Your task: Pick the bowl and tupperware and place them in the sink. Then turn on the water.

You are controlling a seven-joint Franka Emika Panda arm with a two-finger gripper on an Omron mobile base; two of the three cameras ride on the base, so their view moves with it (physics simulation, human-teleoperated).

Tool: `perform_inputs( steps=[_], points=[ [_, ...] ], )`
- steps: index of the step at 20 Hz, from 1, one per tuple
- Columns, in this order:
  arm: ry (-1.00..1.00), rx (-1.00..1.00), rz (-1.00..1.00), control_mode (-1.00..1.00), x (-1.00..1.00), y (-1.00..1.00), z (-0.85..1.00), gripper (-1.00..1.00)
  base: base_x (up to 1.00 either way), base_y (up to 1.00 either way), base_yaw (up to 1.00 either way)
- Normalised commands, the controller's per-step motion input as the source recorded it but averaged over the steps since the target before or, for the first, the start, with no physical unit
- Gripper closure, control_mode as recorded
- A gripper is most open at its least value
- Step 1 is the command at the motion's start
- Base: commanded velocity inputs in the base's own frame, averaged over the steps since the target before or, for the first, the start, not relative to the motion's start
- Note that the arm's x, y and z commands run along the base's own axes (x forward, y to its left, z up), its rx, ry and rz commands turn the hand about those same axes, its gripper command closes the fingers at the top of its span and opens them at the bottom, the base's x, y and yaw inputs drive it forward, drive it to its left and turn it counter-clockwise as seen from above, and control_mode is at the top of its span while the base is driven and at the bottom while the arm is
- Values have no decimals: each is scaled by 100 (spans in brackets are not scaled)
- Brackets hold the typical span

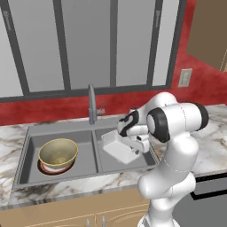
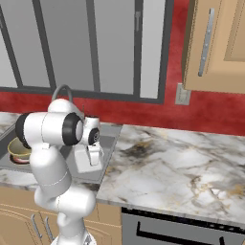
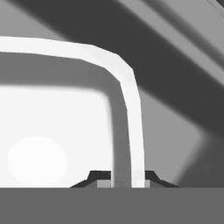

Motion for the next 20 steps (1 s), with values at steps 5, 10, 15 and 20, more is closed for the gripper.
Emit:
perform_inputs(
  steps=[5, 10, 15, 20],
  points=[
    [0, -2, 0, -100, 0, 9, -26, 100, 0, 0, 0],
    [-4, -3, 0, -100, 0, 7, -26, 100, 0, 0, 0],
    [0, -1, 0, -100, 0, 1, -5, 100, 0, 0, 0],
    [0, 0, 0, -100, 0, 0, 0, 100, 0, 0, 0]
  ],
)
